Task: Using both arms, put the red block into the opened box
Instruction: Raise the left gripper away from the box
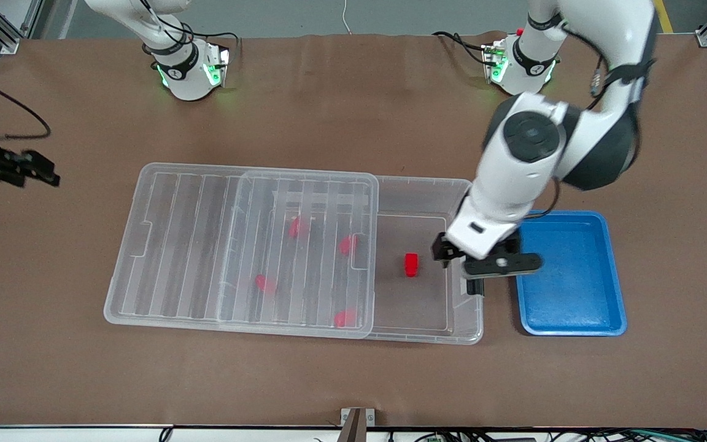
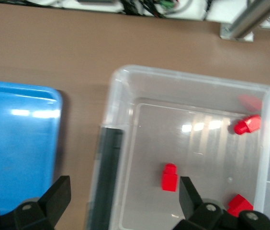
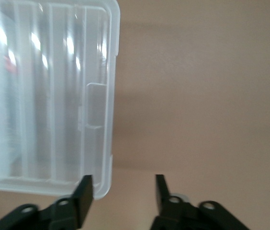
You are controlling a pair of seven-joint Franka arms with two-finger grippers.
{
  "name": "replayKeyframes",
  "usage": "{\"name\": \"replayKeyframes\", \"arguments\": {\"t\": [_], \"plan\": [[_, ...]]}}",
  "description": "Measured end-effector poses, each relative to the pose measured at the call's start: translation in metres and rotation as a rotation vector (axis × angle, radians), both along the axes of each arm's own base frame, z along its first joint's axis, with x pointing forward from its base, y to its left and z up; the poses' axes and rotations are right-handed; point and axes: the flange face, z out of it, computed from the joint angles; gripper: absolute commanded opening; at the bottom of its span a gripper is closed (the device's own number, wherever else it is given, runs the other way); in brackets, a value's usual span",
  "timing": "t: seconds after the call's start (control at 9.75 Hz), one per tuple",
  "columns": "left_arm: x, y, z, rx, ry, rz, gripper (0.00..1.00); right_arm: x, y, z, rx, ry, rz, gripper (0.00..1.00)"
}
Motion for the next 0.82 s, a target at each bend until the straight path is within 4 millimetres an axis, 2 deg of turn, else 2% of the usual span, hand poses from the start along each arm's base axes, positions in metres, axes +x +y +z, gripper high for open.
{"name": "replayKeyframes", "arguments": {"t": [0.21, 0.31, 0.51, 0.62, 0.82], "plan": [[0.005, 0.066, 0.057, 0.002, -0.033, 0.058, 1.00, 0.026, -0.024, -0.094, 0.005, 0.009, 0.086, 0.00], [0.001, 0.089, 0.077, 0.010, -0.033, 0.071, 1.00, 0.034, -0.026, -0.127, 0.008, 0.009, 0.117, 0.00], [-0.011, 0.120, 0.111, 0.030, -0.035, 0.046, 1.00, 0.044, -0.015, -0.168, 0.055, 0.021, 0.137, 0.00], [-0.018, 0.134, 0.123, 0.045, -0.027, 0.015, 1.00, 0.046, -0.005, -0.180, 0.082, 0.029, 0.150, 0.00], [-0.029, 0.168, 0.142, 0.061, 0.006, -0.018, 1.00, 0.049, 0.022, -0.186, 0.119, 0.029, 0.169, 0.00]]}}
